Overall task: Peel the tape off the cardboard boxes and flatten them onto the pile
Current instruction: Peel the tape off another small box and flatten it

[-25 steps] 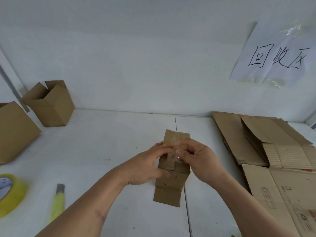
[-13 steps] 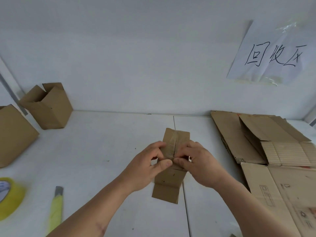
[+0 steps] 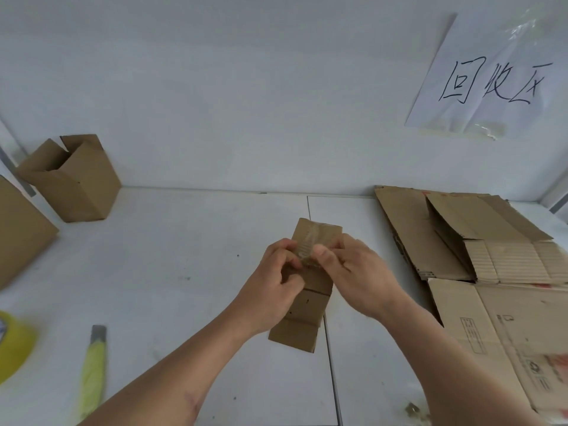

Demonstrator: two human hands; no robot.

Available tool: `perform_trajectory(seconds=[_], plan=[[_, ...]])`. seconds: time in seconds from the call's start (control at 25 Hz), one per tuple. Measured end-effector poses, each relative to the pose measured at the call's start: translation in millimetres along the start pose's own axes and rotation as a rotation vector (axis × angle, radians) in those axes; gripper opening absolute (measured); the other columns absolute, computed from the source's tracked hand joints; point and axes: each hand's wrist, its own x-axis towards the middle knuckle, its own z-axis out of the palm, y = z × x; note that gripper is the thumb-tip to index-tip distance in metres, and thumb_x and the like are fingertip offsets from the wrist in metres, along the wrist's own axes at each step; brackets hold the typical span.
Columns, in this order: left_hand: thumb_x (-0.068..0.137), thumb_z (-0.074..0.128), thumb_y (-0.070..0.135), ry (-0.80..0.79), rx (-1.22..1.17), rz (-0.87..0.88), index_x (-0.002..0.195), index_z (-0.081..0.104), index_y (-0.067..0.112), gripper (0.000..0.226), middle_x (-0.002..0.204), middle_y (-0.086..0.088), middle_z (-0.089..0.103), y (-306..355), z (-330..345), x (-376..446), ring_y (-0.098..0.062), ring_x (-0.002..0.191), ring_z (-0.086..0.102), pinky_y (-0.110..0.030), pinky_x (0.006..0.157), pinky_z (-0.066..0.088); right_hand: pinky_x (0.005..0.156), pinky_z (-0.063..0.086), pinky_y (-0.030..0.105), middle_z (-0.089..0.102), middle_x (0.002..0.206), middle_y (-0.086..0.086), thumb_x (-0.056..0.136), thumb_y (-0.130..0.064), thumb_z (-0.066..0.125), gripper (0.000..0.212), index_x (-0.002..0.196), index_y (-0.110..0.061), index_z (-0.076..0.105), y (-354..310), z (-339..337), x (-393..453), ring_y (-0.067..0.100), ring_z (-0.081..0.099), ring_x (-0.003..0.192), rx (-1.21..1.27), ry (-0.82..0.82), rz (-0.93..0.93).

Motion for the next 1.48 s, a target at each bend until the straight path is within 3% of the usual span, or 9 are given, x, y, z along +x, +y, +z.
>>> perform_trajectory(seconds=[0.12,0.32,0.44,0.56,0.84,1.04,1.16,1.32,1.48], plan=[[0.094,0.048,0.016,-0.018,0.023,-0.001,0.098,0.051,0.028,0.013,0.139,0.026,0.032,2,1,1,0.013,0.114,0.041,-0.006,0.081,0.031,0.082,0.041,0.031,0.05,0.096,-0.019,0.098,-0.042,0.048,0.016,0.098,-0.035,0.063,4,2,4,0.011,0.048,0.091,-0.121,0.108,-0.064],[0.097,0.045,0.016,-0.058,0.086,0.034,0.092,0.056,0.027,0.016,0.14,0.024,0.032,6,3,2,0.024,0.113,0.035,-0.002,0.084,0.028,0.077,0.045,0.03,0.062,0.095,-0.008,0.097,-0.025,0.055,0.011,0.098,-0.027,0.066,16,3,19,0.015,0.057,0.092,0.245,0.319,0.225],[0.093,0.053,0.038,-0.028,0.177,0.051,0.091,0.053,0.027,0.012,0.139,0.029,0.029,9,7,1,0.014,0.099,0.049,-0.012,0.076,0.037,0.09,0.042,0.029,0.056,0.111,-0.007,0.1,-0.038,0.049,0.026,0.104,-0.024,0.071,17,6,12,0.016,0.048,0.108,0.074,0.213,0.108],[0.072,0.066,0.067,-0.06,0.382,0.049,0.094,0.044,0.029,0.05,0.129,0.034,0.023,16,10,-1,0.004,0.09,0.049,-0.015,0.065,0.036,0.096,0.039,0.032,0.046,0.124,-0.015,0.092,-0.058,0.049,0.036,0.104,-0.032,0.07,19,-1,9,0.012,0.038,0.115,-0.031,0.084,0.048],[0.074,0.066,0.048,-0.244,0.551,0.122,0.094,0.043,0.031,0.035,0.142,0.032,0.025,20,-19,-3,0.005,0.103,0.043,-0.016,0.075,0.033,0.092,0.043,0.038,0.065,0.099,-0.006,0.099,-0.029,0.05,0.02,0.112,-0.028,0.066,34,-11,7,0.018,0.053,0.101,0.054,0.289,0.219],[0.08,0.059,0.036,-0.268,0.612,0.206,0.126,0.048,0.034,0.047,0.147,0.026,0.024,23,-16,-8,0.002,0.129,0.022,-0.02,0.101,0.026,0.095,0.034,0.033,0.055,0.118,-0.006,0.098,-0.051,0.043,0.04,0.099,-0.025,0.073,12,5,-7,0.02,0.045,0.111,-0.151,0.279,0.076],[0.079,0.061,0.032,-0.264,0.568,0.187,0.125,0.051,0.035,0.047,0.144,0.03,0.027,23,-19,-10,0.003,0.13,0.024,-0.021,0.098,0.032,0.095,0.032,0.03,0.052,0.113,-0.008,0.092,-0.062,0.047,0.042,0.097,-0.03,0.073,10,2,-6,0.016,0.044,0.107,-0.244,0.246,0.078],[0.079,0.062,0.035,-0.304,0.562,0.161,0.125,0.052,0.039,0.048,0.146,0.032,0.025,26,-19,-18,0.006,0.133,0.022,-0.02,0.098,0.03,0.093,0.03,0.031,0.067,0.102,-0.01,0.101,-0.038,0.045,0.028,0.122,-0.033,0.062,17,-7,-16,0.015,0.056,0.101,-0.152,0.306,0.153],[0.079,0.061,0.037,-0.295,0.565,0.154,0.126,0.051,0.04,0.047,0.143,0.033,0.024,32,-12,-31,0.005,0.131,0.023,-0.021,0.096,0.031,0.089,0.035,0.031,0.063,0.1,-0.008,0.102,-0.03,0.041,0.027,0.104,-0.03,0.068,19,-13,-33,0.017,0.053,0.098,-0.17,0.354,0.239]])
